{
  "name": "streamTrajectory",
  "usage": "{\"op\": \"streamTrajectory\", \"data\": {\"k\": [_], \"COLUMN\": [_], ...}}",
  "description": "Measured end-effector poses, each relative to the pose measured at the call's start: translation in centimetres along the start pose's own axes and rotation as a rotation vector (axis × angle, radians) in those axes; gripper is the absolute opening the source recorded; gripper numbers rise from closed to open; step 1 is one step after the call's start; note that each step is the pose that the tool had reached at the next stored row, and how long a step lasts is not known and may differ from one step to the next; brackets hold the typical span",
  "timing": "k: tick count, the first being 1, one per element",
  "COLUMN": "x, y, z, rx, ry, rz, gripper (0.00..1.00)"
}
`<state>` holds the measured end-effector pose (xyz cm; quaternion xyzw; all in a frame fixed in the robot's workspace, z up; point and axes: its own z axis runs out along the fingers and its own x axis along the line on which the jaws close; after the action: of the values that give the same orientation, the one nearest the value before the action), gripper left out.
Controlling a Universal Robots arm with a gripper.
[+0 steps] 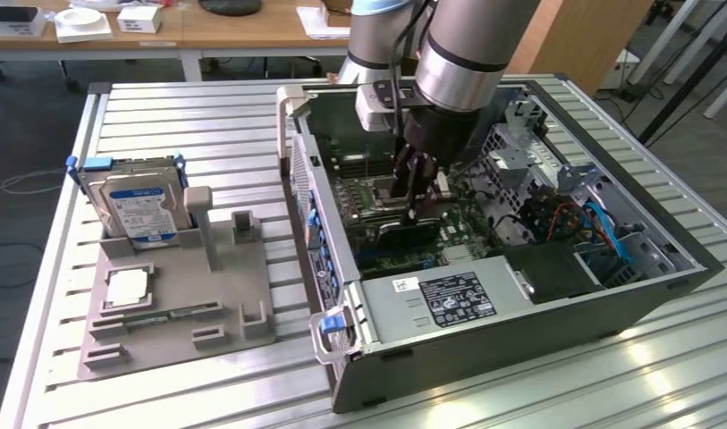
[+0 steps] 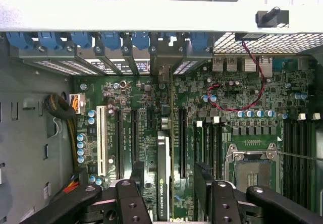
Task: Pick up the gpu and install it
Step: 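Insert the gpu into the slot, then press down on the gpu until it lock into place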
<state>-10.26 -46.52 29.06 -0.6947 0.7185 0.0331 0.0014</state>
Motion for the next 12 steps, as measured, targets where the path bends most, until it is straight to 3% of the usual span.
{"op": "streamTrajectory", "data": {"k": [12], "x": [0.00], "y": [0.00], "z": [0.00], "rx": [0.0000], "ry": [0.0001], "rz": [0.000], "gripper": [0.53]}}
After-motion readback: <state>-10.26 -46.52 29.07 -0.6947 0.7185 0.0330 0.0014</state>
